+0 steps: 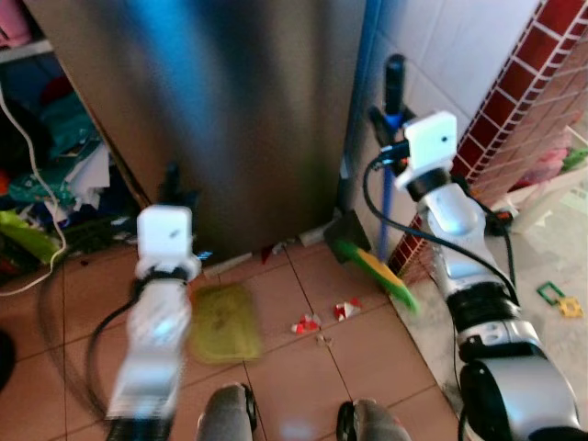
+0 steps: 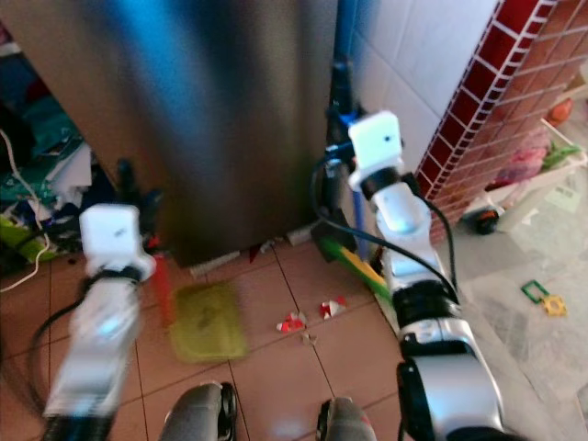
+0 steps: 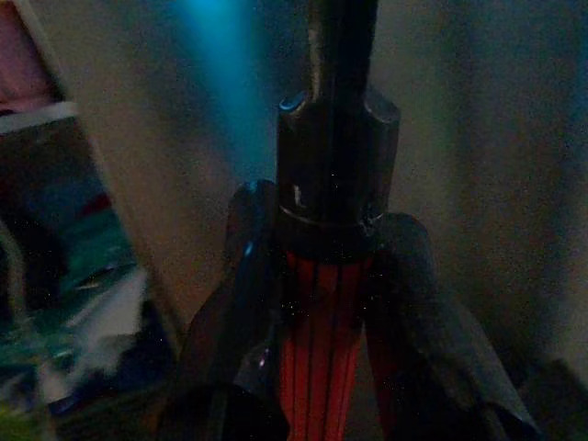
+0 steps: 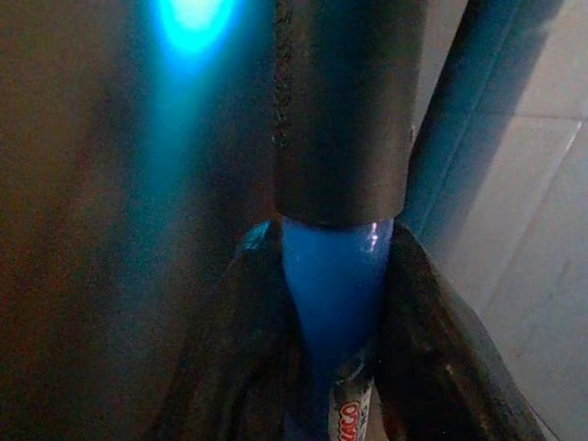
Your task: Sweep floor
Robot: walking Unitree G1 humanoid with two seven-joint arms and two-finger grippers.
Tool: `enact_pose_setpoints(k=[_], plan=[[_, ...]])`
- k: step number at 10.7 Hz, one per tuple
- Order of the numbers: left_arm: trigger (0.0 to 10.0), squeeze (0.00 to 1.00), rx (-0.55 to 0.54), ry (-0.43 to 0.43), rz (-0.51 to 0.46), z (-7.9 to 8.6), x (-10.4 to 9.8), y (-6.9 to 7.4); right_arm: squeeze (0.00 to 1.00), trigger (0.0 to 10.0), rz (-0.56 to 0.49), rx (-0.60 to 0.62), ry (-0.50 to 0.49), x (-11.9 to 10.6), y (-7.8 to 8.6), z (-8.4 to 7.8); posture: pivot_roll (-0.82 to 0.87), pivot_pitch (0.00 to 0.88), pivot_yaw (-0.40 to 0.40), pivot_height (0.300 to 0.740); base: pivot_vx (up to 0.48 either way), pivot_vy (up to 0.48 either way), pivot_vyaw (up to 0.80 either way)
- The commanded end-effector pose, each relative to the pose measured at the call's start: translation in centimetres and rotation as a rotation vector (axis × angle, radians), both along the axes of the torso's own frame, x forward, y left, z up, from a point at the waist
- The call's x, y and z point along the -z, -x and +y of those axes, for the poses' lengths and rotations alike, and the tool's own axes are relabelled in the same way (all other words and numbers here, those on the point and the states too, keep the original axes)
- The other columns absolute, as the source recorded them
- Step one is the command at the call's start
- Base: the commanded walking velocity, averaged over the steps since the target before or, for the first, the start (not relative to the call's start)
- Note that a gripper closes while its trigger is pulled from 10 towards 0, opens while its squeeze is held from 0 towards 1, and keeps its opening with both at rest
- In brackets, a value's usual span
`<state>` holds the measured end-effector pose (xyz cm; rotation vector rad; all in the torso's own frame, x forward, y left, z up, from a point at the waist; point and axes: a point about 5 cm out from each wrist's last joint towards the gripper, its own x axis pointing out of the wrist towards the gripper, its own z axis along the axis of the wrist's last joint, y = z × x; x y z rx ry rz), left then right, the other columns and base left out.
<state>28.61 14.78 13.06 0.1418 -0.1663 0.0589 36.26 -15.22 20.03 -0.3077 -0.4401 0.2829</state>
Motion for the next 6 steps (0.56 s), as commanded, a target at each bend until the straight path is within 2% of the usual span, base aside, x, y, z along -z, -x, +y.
enact_pose_setpoints(k=[1, 4, 6], plan=[[10.0, 0.00, 0.008, 0.026, -0.046, -0.6, -0.2, -0.9, 0.00, 10.0, -0.010, 0.043, 0.023, 0.0, 0.0, -0.9, -0.02, 0.098, 0.024, 0.740, 0.000, 0.000, 0.00], [10.0, 0.00, -0.010, 0.064, 0.032, -1.2, 2.3, -2.7, 0.00, 10.0, 0.034, 0.170, 0.031, 1.7, 0.6, -3.8, -0.08, 0.120, 0.028, 0.740, 0.000, 0.000, 0.00], [10.0, 0.00, -0.030, 0.068, 0.045, -1.2, 3.4, -3.2, 0.00, 10.0, 0.051, 0.234, 0.056, 2.7, 1.1, -4.7, -0.10, 0.127, 0.030, 0.740, 0.000, 0.000, 0.00]])
